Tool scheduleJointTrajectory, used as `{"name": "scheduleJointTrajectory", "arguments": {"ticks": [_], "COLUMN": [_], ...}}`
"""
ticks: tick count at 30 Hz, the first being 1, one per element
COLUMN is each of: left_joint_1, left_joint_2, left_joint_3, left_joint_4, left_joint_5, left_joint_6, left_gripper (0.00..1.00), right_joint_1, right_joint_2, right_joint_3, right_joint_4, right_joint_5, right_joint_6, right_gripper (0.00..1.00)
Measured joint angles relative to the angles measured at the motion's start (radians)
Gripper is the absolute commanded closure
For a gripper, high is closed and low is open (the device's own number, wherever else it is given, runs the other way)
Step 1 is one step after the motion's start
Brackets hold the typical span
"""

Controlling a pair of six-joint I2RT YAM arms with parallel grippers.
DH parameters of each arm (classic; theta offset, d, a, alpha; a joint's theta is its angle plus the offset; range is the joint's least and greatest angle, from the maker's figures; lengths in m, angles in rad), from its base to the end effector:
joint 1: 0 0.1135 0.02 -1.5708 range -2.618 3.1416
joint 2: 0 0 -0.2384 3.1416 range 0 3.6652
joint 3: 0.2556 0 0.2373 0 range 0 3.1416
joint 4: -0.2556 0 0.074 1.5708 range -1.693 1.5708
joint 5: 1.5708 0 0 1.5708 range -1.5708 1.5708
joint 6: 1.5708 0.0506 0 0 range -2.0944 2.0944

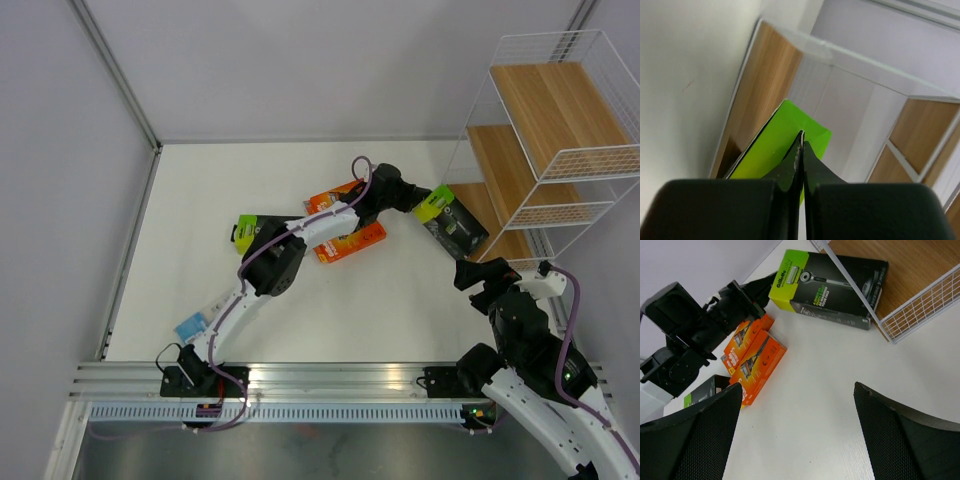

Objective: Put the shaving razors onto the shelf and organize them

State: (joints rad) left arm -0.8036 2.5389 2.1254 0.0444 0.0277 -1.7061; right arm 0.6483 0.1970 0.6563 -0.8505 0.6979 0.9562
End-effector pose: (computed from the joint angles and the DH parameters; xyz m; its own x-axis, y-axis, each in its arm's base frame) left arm 0.3925 -0.4091 0.1664 -0.6970 -0.7041 0.1357 -0.3476 0.1662 -0.9228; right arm 0.0752 0.0161 0.2727 -0.1664 0.6593 -0.7332 0.2546 0.7471 0.6140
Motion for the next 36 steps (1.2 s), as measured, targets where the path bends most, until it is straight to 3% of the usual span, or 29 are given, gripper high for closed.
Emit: {"name": "scheduleJointTrajectory", "arguments": {"ticks": [12, 23, 31, 36], "left_joint_1": [-0.058, -0.074, -0.198, -0.287], "left_joint_2": [0.000, 0.001, -0.007, -0.062], "left_joint_3": [-0.043, -0.026, -0.078, -0.215], "left_joint_4": [-0.132, -0.178, -0.163, -0.077], "left_joint_5": [-0.108, -0.311, -0.422, -0.492], "left_joint_6": [-0.156, -0.166, -0.164, -0.158], "left_gripper": [0.98, 0.98, 0.98, 0.98], "right_joint_1": [0.000, 0.000, 0.000, 0.000], "right_joint_2": [0.005, 0.007, 0.055, 0.080], "right_joint_3": [0.018, 0.018, 0.021, 0.080], "right_joint_4": [-0.045, -0.045, -0.049, -0.093], "right_joint_5": [0.026, 0.030, 0.043, 0.049], "right_joint_6": [0.041, 0.043, 0.062, 0.104], "right_gripper": [0.02, 0.02, 0.02, 0.02]}}
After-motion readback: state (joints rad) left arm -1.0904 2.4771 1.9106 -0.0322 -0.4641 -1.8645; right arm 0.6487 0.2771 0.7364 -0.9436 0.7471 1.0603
